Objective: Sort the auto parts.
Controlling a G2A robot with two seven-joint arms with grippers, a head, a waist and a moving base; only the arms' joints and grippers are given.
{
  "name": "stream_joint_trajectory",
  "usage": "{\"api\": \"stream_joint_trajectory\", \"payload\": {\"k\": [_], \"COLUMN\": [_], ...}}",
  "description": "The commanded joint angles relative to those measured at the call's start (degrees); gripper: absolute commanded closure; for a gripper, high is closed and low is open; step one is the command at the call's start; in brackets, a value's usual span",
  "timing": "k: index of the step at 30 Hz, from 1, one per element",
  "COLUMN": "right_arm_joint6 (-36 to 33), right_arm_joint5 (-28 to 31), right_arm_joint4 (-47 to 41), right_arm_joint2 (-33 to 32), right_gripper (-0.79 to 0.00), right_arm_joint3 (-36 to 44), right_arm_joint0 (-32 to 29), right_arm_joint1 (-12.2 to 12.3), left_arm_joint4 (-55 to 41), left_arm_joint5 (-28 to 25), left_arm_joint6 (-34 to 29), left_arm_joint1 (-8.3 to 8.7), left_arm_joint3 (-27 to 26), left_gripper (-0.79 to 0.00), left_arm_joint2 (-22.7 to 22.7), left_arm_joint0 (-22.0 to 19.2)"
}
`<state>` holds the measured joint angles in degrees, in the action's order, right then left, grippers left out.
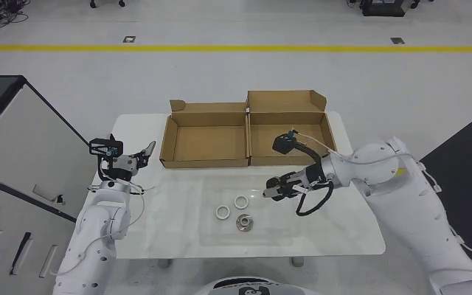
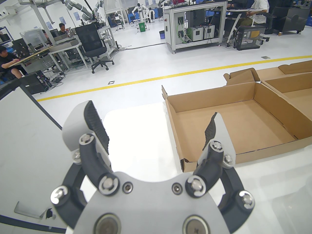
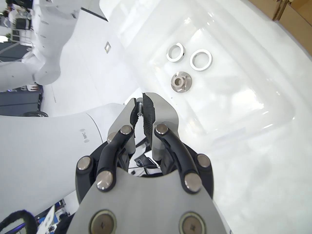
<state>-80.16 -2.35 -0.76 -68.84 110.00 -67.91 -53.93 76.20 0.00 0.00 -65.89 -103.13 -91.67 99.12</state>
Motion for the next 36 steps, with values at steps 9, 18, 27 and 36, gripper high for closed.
{"api": "stream_joint_trajectory", "payload": {"k": [9, 18, 27, 36], "right_arm_joint6": [0.85, -2.77, -2.67, -2.26], "right_arm_joint5": [2.21, 1.65, -1.57, -4.12], "right_arm_joint4": [-31.18, -53.70, -67.65, -78.03], "right_arm_joint2": [-11.12, -9.49, -3.89, 0.94], "right_gripper": [0.000, 0.000, 0.000, 0.000], "right_arm_joint3": [-10.53, -13.30, -11.32, -9.52], "right_arm_joint0": [-4.49, -3.20, 3.42, 8.91], "right_arm_joint1": [0.32, -0.97, -2.95, -5.03], "left_arm_joint4": [0.00, 0.00, 0.00, 0.00], "left_arm_joint5": [0.00, 0.00, 0.00, 0.00], "left_arm_joint6": [0.00, 0.00, 0.00, 0.00], "left_arm_joint1": [0.00, 0.00, 0.00, 0.00], "left_arm_joint3": [0.00, 0.00, 0.00, 0.00], "left_gripper": [-0.785, -0.785, -0.785, -0.785], "left_arm_joint2": [0.00, 0.00, 0.00, 0.00], "left_arm_joint0": [0.00, 0.00, 0.00, 0.00]}}
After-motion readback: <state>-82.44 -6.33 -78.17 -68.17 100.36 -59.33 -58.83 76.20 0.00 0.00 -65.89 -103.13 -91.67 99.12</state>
